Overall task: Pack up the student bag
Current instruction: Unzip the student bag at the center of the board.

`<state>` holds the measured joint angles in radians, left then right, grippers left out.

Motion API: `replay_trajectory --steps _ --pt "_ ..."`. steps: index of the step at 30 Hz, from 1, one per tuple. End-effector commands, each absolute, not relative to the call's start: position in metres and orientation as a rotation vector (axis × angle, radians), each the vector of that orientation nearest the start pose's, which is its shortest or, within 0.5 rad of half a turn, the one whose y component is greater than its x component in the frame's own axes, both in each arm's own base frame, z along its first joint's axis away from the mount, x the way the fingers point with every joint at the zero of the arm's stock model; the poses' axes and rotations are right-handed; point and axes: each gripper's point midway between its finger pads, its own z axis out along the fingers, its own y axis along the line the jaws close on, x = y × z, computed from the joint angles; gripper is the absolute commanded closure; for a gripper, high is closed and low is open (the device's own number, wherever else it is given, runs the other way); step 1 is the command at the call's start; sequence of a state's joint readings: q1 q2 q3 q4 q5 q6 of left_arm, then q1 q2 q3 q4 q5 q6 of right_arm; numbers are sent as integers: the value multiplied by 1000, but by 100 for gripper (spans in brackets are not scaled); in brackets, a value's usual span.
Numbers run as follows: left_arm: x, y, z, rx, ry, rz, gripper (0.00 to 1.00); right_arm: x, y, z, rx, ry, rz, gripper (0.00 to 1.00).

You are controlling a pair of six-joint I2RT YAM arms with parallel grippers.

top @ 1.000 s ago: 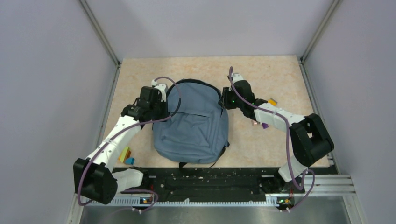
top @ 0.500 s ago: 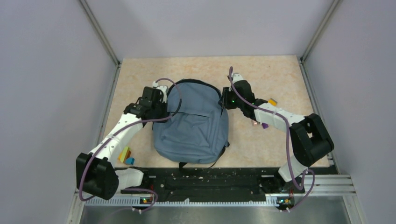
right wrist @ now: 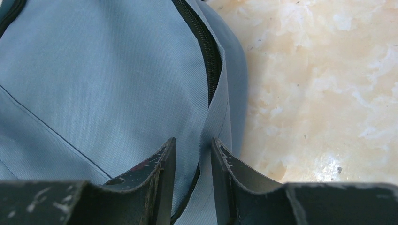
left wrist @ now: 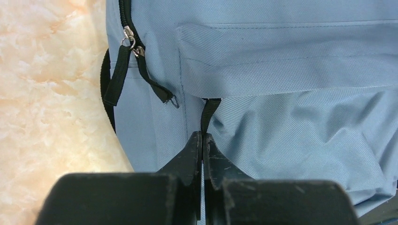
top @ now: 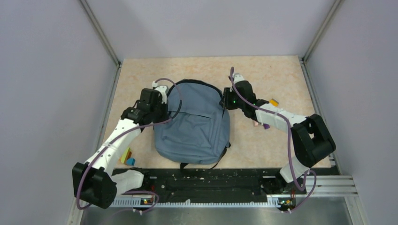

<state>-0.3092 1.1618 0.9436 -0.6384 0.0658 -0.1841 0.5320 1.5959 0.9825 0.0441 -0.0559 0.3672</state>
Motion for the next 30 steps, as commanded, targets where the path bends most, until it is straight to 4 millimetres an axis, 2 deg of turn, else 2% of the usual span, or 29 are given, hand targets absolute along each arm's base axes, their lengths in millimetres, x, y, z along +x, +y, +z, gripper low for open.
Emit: replay_trajectory --steps 1,5,8,10,12,15,19,23,26,30 --pt "284 -130 172 226 2341 -400 100 382 254 141 -215 2113 622 67" --pt "284 -129 173 245 2348 -328 100 381 255 141 -217 2113 636 67" --pt "286 -118 172 238 2358 -206 100 380 255 141 -217 2117 633 62" --pt "286 -109 173 223 2359 -136 100 380 252 142 -213 2117 617 54" --pt "286 -103 177 206 2350 -94 100 378 248 148 -217 2101 605 40" --pt "285 -101 185 203 2337 -69 100 373 244 158 -217 2077 607 34" --pt "279 -107 190 243 2358 -78 100 354 235 170 -193 2035 628 32" --pt "274 -120 196 269 2354 -130 100 332 235 184 -192 1975 692 30" --pt "272 -136 194 275 2356 -235 100 316 239 186 -182 1955 756 30" --pt "273 -154 182 260 2362 -337 100 306 245 175 -195 1963 793 30"
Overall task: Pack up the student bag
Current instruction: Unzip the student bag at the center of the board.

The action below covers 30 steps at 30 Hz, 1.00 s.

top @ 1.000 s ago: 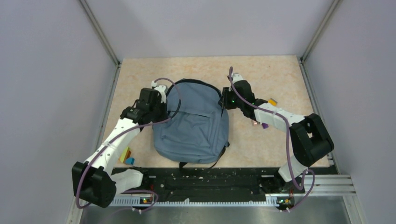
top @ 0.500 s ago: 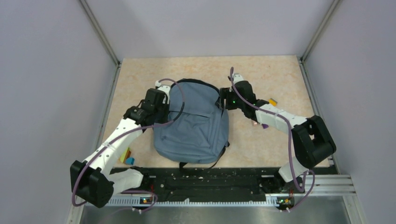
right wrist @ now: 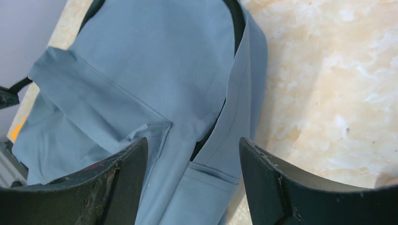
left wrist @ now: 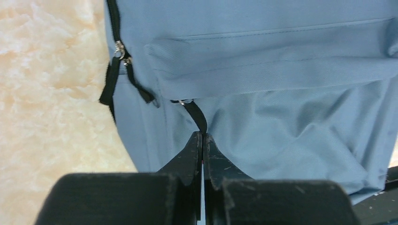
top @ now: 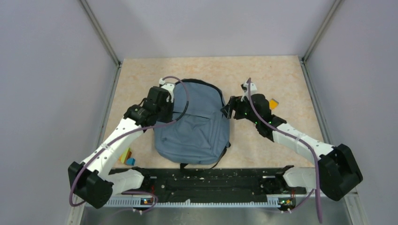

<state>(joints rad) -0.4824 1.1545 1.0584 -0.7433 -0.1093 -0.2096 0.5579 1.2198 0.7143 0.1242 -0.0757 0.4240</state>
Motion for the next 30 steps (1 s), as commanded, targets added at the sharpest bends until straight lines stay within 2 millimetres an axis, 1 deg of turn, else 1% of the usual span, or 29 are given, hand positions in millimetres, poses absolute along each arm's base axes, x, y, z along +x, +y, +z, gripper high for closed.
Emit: replay_trajectory --steps 1,2,5,10,15,20,24,30 --pt "273 -158 177 256 2372 -352 100 305 248 171 -206 1976 800 31" --pt "274 -161 173 249 2379 -366 100 304 250 165 -213 1992 804 31" --pt "277 -174 165 245 2377 -385 100 299 259 158 -233 2003 827 31" --pt "286 -198 159 234 2361 -427 100 293 271 153 -239 2003 875 31" --pt "293 -225 165 239 2317 -502 100 294 272 149 -220 1998 870 31" --pt "296 -259 173 261 2277 -596 100 298 271 142 -206 2004 850 30" --pt "289 -291 177 345 2273 -667 100 303 272 133 -198 2016 829 30" --pt "281 -329 182 418 2252 -732 100 307 274 125 -190 2027 822 30"
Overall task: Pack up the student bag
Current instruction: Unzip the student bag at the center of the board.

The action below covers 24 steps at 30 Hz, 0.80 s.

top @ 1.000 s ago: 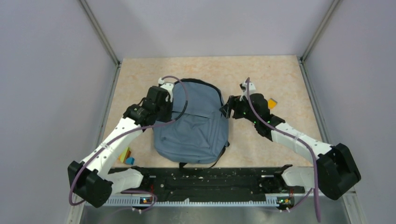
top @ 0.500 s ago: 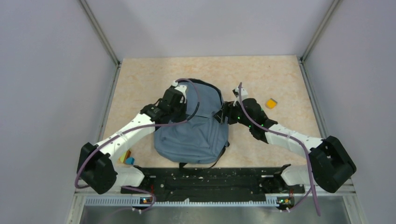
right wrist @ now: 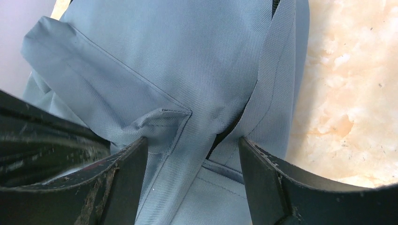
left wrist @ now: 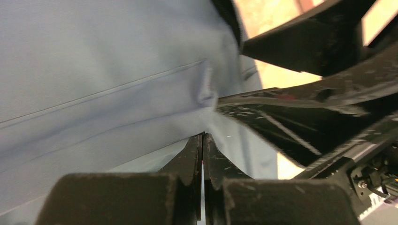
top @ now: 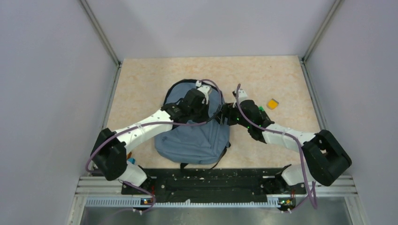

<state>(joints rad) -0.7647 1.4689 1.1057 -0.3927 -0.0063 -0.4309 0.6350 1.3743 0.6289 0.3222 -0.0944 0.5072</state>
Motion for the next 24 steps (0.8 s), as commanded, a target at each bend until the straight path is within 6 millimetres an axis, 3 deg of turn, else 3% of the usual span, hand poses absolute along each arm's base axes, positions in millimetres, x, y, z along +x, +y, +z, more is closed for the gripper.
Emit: replay_trajectory --steps 1,7,11,14,18,20,22,24 --pt "279 -336 184 427 2243 -754 100 308 274 125 -188 2027 821 30" --pt "268 -373 193 493 2195 -905 100 309 272 120 -176 2033 804 30" --pt "262 -392 184 546 2202 -948 100 310 271 119 -171 2033 798 29" --pt "260 -394 174 570 2218 -921 100 312 268 122 -174 2028 775 29" --pt "263 -379 179 565 2200 -836 100 316 258 130 -210 2012 691 25" --pt "264 -364 184 528 2187 -776 90 319 252 139 -241 1987 634 24" --pt "267 -341 184 461 2181 -686 62 322 249 152 -295 1952 591 21" --pt "262 -321 186 408 2179 -638 46 324 248 166 -362 1913 559 21"
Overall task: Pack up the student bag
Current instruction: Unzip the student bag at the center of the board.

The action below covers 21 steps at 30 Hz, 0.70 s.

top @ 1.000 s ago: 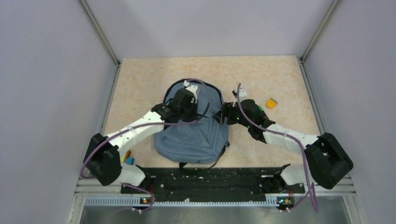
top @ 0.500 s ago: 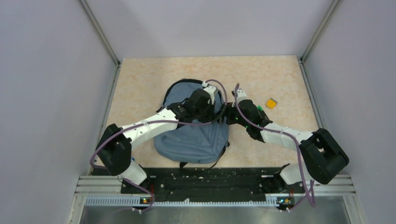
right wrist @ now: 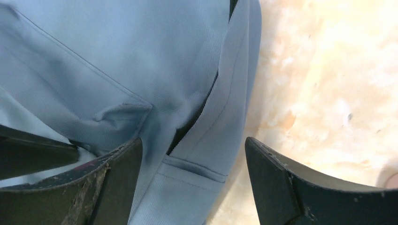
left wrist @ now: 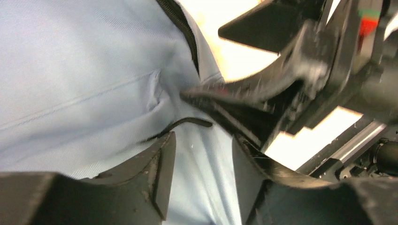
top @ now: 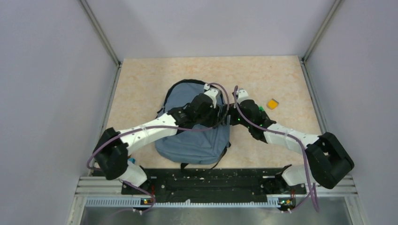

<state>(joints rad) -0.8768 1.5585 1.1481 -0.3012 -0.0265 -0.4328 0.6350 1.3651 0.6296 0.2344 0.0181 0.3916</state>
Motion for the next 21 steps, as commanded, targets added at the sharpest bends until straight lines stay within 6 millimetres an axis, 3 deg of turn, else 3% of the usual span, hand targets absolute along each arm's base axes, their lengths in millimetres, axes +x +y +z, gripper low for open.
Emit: replay_trajectory --steps 1,5,12,17,21 --pt "259 -311 187 383 2180 -625 41 324 249 170 -406 1898 549 20" --pt "244 -272 180 252 2220 -554 32 321 261 187 -571 1825 568 20" --pt "215 -201 161 12 2335 -392 26 304 307 202 -889 1731 706 20" --pt "206 -179 153 -126 2342 -491 22 302 340 200 -1024 1694 689 21" --pt "206 -171 151 -207 2331 -566 20 309 358 187 -1077 1706 665 21"
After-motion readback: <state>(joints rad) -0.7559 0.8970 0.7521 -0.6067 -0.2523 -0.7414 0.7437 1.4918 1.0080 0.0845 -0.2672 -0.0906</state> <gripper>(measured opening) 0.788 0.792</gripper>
